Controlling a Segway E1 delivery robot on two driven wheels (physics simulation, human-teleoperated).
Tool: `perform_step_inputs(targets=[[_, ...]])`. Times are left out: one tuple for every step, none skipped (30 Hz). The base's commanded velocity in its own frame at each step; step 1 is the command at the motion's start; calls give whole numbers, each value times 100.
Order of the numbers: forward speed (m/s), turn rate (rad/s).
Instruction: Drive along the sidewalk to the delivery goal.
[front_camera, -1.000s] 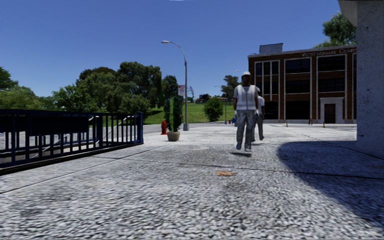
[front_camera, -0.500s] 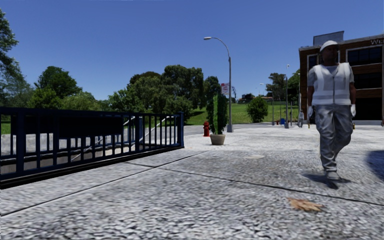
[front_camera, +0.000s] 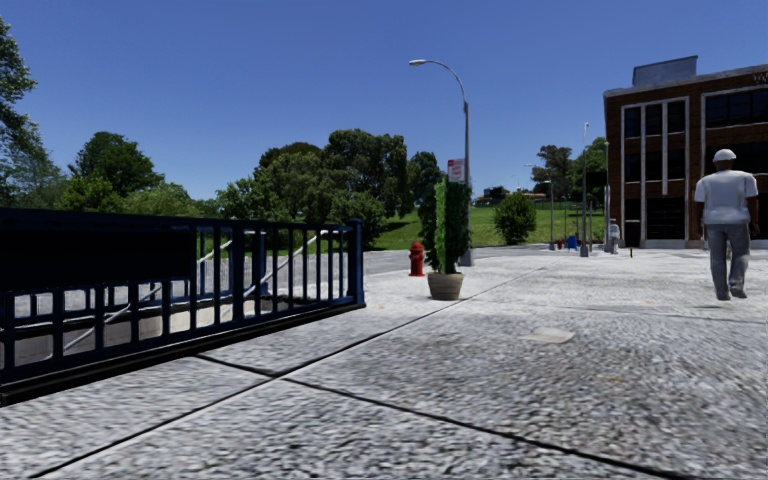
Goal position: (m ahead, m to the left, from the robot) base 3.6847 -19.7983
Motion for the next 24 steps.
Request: perform_step_inputs(targets=[[200,-17],[200,-29],[200,-33],[200,-33],[200,-38],[200,-59],[200,-70],[200,-73],[200,-73],[200,-74],[200,-74],[200,-74],[200,-74],[200,-74],[200,-74],[200,-74],[200,-74],[200,-74],[200,-74],[200,-74],[200,-74],[200,-74],[200,-73],[200,-73]])
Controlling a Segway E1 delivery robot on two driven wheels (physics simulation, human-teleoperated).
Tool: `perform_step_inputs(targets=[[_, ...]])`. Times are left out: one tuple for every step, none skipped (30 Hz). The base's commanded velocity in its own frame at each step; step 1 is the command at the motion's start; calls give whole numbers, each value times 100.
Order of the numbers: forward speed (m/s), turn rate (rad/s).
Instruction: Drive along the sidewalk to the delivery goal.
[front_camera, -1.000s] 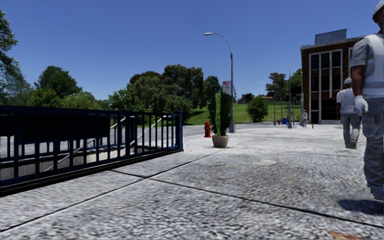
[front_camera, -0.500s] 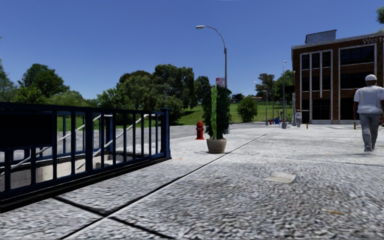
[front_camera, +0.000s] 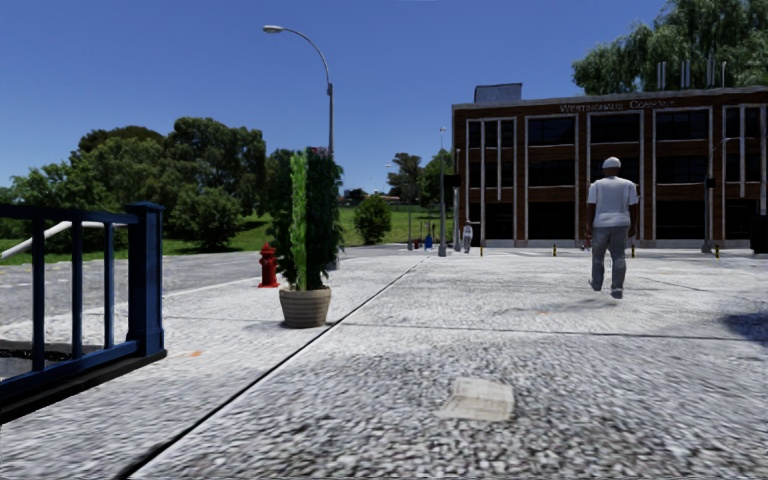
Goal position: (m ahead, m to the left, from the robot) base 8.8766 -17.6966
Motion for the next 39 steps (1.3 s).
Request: perform_step_inputs(targets=[[200,-72],[200,-71],[200,-71],[200,-71],[200,-71],[200,-71],[200,-71],[200,-71],[200,-71],[200,-71],[200,-71],[200,-71],[200,-71],[200,-71],[200,-71],[200,-70],[200,-69],[200,-66],[200,-66],[200,-64],[200,-63],[200,-61],[200,-61],[200,-58],[200,-58],[200,-57],[200,-57],[200,-57],[200,-56],[200,-55],[200,-55],[200,-53],[200,-49],[200,-44],[200,-43],[200,-43],[200,-43],[200,-42],[200,-41]])
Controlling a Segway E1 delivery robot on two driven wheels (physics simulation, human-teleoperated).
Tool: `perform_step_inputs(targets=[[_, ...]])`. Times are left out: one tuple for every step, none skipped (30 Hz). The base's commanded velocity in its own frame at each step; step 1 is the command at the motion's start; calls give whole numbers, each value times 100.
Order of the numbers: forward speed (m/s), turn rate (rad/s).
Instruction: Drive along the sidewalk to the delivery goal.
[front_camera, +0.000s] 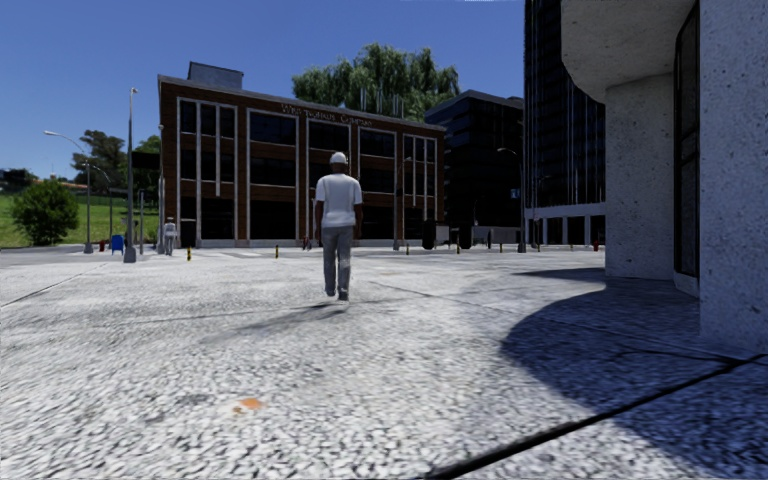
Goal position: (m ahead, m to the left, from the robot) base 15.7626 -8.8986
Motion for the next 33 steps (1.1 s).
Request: perform_step_inputs(targets=[[200,-41],[200,-40],[200,-40],[200,-40],[200,-32],[200,0],[200,0],[200,0],[200,0],[200,0],[200,0],[200,0],[200,0],[200,0],[200,0],[200,0],[200,0],[200,0],[200,0],[200,0],[200,-23],[200,-28],[200,-30],[200,-30],[200,-30],[200,-30],[200,-30],[200,-30],[200,-30],[200,-30],[200,-30],[200,-30],[200,-30]])
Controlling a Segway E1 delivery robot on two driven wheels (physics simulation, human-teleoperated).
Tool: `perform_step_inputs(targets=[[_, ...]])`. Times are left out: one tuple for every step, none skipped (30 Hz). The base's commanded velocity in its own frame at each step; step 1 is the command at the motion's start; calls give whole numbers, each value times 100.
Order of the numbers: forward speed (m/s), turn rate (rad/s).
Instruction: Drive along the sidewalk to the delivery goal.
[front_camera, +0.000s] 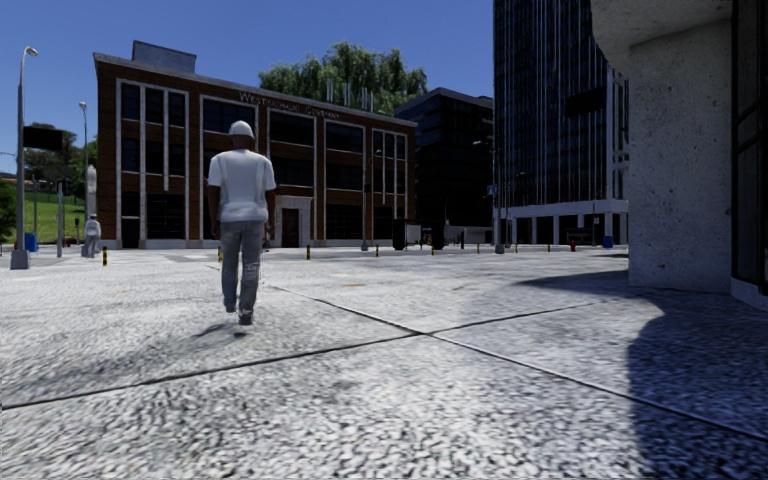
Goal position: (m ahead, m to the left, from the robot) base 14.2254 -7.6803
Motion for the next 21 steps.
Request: perform_step_inputs(targets=[[200,-30],[200,-30],[200,-30],[200,-30],[200,-30],[200,-30],[200,-30],[200,-30],[200,-30],[200,-31],[200,-31],[200,-31],[200,-31],[200,-31],[200,-31],[200,-31],[200,-31],[200,-31],[200,-31],[200,-31],[200,-31]])
